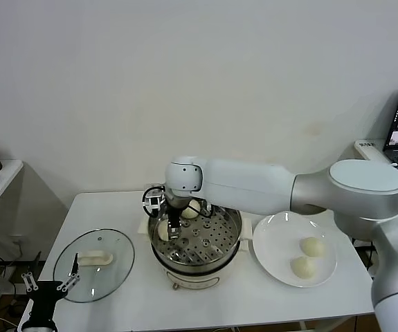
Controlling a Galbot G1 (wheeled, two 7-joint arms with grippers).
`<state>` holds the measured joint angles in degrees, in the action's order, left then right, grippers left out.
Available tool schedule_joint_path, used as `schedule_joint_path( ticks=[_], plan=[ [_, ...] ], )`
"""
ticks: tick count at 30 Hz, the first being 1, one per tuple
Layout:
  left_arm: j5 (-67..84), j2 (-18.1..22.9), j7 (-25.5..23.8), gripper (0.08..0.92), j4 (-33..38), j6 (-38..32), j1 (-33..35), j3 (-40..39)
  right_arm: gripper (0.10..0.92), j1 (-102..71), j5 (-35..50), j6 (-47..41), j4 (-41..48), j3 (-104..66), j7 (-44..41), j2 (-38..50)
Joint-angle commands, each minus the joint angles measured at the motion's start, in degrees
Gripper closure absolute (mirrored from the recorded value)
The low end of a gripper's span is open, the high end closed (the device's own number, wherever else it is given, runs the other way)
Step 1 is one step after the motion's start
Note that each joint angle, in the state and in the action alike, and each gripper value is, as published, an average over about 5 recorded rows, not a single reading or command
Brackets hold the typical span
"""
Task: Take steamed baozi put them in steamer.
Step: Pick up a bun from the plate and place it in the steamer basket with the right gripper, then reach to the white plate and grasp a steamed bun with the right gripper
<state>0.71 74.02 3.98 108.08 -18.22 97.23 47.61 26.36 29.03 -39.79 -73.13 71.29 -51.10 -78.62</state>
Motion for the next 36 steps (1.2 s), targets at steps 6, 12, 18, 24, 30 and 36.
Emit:
schedule_joint_path(
  ticks=[6,12,18,24,30,36],
  plan=[
    [0.06,0.1,-0.05,0.177,0.07,0.21,-0.65,-0.41,0.203,12.4,-3.84,4.47,-11.91,1.12,-12.53,16.57],
    [-0.25,0.23,-0.11,0.177,0.2,0.5,-1.2,-1.5,0.203,15.11,-11.86,13.72,-20.59,2.39,-21.83,34.95],
    [-0.86,0.03,-0.08,0.177,-0.52,0.28,-1.16,-2.15,0.203,9.89,-21.26,21.55,-23.26,0.55,-25.17,49.9],
    [-1.43,0.15,-0.02,0.177,-1.24,0.1,-1.17,-2.23,0.203,-3.4,-29.04,24.82,-24.0,-6.82,-24.97,57.23],
    [-1.92,0.51,0.16,0.177,-1.28,0.12,-1.08,-2.21,0.203,-19.42,-35.0,25.66,-22.15,-18.34,-22.63,59.13],
    [-2.24,0.98,0.32,0.177,-0.85,0.17,-0.65,-1.92,0.203,-32.03,-38.78,26.14,-18.36,-27.34,-20.59,57.05]
  ],
)
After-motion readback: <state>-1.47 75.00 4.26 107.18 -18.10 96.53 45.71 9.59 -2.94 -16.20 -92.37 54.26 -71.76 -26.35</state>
